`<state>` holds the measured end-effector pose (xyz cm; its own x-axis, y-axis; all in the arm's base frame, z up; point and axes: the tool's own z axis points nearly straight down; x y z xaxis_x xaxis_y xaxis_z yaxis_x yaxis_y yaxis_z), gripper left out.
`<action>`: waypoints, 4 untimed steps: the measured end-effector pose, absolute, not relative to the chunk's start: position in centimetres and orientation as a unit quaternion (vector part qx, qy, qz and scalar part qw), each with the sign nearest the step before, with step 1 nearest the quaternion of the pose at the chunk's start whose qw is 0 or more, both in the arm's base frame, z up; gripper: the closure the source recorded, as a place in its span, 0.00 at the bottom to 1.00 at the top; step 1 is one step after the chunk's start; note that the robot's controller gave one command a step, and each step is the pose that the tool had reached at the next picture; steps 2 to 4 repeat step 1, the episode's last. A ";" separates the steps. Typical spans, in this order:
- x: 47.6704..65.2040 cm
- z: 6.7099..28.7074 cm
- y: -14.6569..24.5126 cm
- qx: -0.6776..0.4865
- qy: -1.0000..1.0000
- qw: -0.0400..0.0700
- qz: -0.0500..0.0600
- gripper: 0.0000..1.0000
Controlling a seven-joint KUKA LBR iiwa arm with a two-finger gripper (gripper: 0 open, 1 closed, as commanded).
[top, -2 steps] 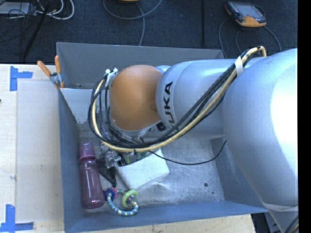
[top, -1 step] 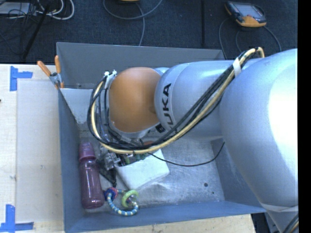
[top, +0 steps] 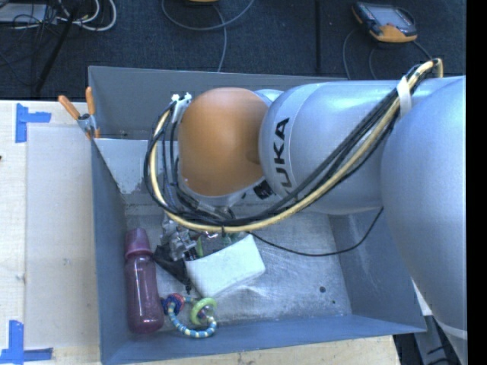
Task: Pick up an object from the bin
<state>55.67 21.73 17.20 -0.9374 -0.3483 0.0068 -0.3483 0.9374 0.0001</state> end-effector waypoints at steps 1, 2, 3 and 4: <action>55.9 21.6 21.7 0.176 -0.984 -0.003 -0.001 1.00; 55.9 21.6 21.7 0.176 -0.984 -0.003 -0.001 1.00; 55.9 21.6 21.7 0.176 -0.984 -0.003 -0.001 1.00; 55.9 21.6 21.7 0.176 -0.984 -0.003 -0.001 1.00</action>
Offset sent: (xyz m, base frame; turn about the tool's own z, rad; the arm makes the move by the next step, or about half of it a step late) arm -0.0021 -0.0112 0.0883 -0.0127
